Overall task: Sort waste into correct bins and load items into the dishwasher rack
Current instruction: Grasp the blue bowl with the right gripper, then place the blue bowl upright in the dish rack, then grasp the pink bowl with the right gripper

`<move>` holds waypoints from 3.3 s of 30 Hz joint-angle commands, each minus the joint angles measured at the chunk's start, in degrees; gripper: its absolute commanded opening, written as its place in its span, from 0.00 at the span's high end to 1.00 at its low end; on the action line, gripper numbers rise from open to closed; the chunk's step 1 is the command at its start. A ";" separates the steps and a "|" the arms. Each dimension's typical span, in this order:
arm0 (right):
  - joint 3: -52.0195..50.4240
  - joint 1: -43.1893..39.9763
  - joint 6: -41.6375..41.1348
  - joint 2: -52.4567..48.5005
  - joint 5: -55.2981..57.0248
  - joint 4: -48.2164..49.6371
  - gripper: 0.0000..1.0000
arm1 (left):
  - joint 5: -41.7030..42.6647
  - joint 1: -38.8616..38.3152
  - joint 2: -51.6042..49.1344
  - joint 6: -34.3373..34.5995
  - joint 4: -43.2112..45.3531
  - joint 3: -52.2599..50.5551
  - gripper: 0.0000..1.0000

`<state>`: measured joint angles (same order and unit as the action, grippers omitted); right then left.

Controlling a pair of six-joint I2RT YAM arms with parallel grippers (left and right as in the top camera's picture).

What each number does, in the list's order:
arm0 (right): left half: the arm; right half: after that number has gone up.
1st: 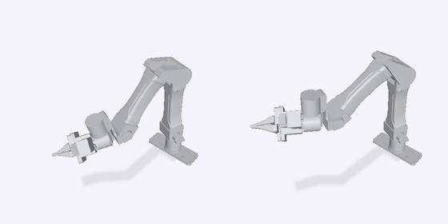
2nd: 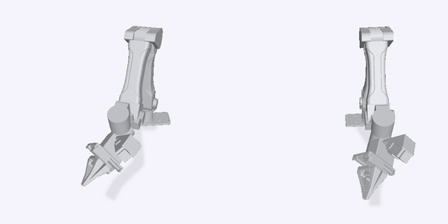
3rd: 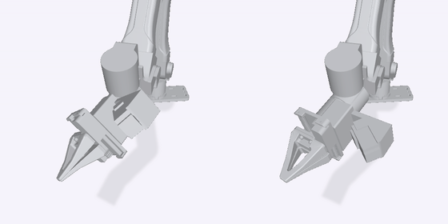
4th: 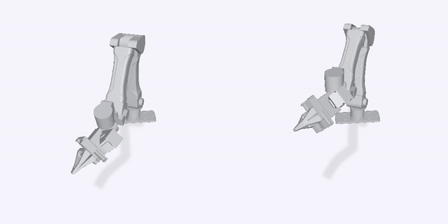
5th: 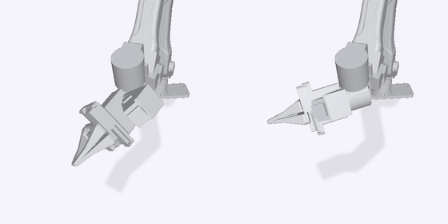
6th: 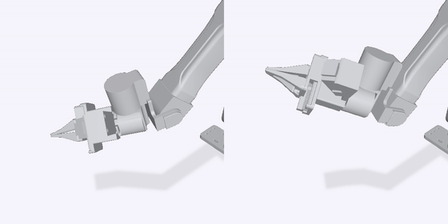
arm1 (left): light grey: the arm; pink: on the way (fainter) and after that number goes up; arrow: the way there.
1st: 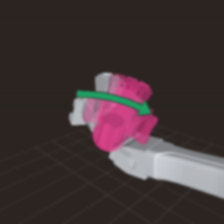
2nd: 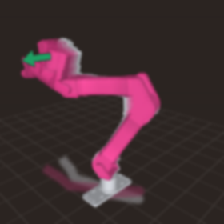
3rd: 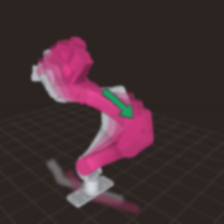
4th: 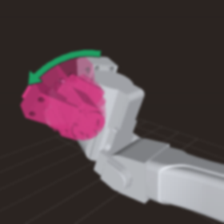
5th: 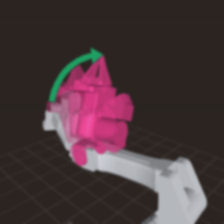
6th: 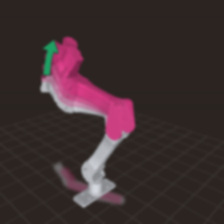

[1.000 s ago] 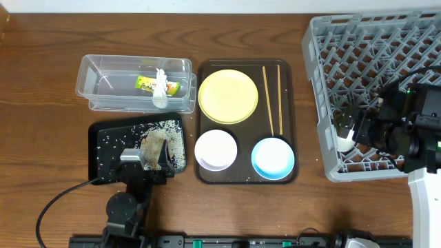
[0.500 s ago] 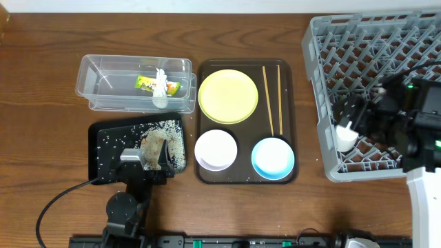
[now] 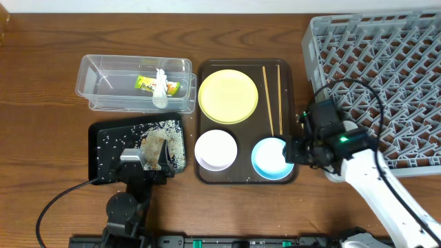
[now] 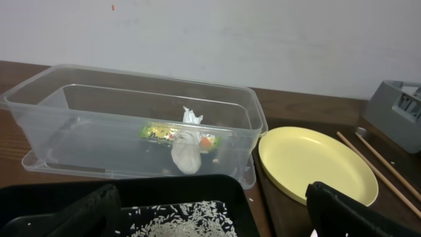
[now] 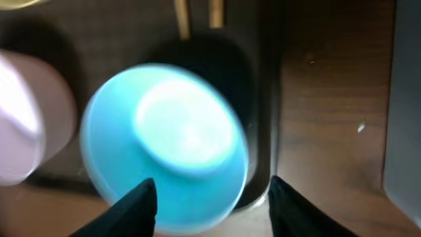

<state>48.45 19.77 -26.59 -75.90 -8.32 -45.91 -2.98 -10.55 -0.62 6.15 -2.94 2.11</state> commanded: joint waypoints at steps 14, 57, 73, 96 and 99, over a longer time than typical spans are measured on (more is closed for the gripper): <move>-0.37 0.46 -1.81 -4.48 3.58 3.17 0.99 | -0.50 0.35 0.39 0.09 -0.83 -1.88 0.07; 14.56 -7.28 15.93 -24.85 67.91 22.95 0.99 | -0.50 0.35 0.39 0.09 -0.83 -1.88 0.07; 14.56 0.98 13.38 -16.85 66.40 13.29 0.56 | -0.50 0.35 0.39 0.09 -0.83 -1.88 0.07; 14.43 21.24 -1.31 -19.17 -4.70 10.05 0.51 | -0.50 0.35 0.39 0.09 -0.83 -1.88 0.07; 14.43 22.36 -4.98 -23.52 -0.68 10.80 0.56 | -0.50 0.35 0.39 0.09 -0.83 -1.88 0.07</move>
<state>62.94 41.15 -26.09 -96.23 -10.68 -35.33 -2.98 -10.55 -0.64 6.15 -2.87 2.04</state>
